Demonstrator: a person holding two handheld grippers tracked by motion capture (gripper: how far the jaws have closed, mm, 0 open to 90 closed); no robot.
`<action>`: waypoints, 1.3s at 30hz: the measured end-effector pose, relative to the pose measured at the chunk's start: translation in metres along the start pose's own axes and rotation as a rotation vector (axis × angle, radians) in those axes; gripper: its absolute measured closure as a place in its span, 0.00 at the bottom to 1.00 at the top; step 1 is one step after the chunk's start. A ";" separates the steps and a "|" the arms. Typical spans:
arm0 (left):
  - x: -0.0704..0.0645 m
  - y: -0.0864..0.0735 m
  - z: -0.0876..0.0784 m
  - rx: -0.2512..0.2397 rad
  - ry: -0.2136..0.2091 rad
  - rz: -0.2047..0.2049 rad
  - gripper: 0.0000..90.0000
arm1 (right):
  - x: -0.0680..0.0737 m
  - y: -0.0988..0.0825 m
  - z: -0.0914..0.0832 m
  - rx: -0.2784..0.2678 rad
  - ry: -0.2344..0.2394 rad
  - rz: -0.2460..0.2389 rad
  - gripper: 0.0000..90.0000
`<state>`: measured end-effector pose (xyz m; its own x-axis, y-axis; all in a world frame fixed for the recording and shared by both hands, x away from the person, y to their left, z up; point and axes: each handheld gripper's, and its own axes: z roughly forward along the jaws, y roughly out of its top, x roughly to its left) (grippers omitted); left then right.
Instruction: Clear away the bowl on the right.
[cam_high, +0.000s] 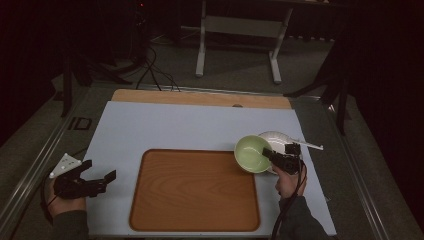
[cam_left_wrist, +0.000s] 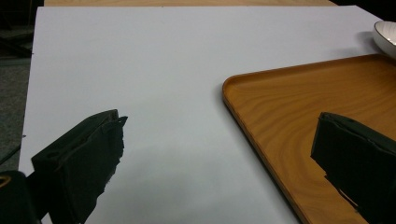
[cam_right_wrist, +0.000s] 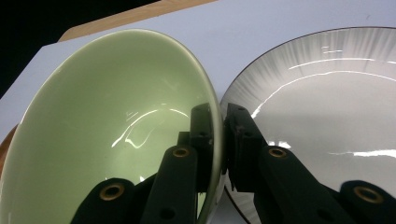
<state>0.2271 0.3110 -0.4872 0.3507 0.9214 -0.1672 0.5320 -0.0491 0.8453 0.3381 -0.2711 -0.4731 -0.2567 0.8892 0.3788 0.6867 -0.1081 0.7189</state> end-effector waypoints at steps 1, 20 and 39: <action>0.000 0.000 0.000 0.000 0.001 -0.001 0.03 | 0.001 0.000 0.000 0.000 0.002 0.000 0.91; 0.000 0.000 -0.001 -0.001 0.003 -0.004 0.03 | 0.018 -0.006 0.006 0.016 0.034 -0.030 0.91; 0.001 0.000 -0.001 0.000 0.006 -0.007 0.03 | 0.032 -0.010 0.011 0.035 0.058 -0.051 0.91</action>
<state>0.2263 0.3119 -0.4869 0.3421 0.9242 -0.1698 0.5341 -0.0425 0.8444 0.3304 -0.2371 -0.4744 -0.3304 0.8656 0.3763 0.6948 -0.0468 0.7177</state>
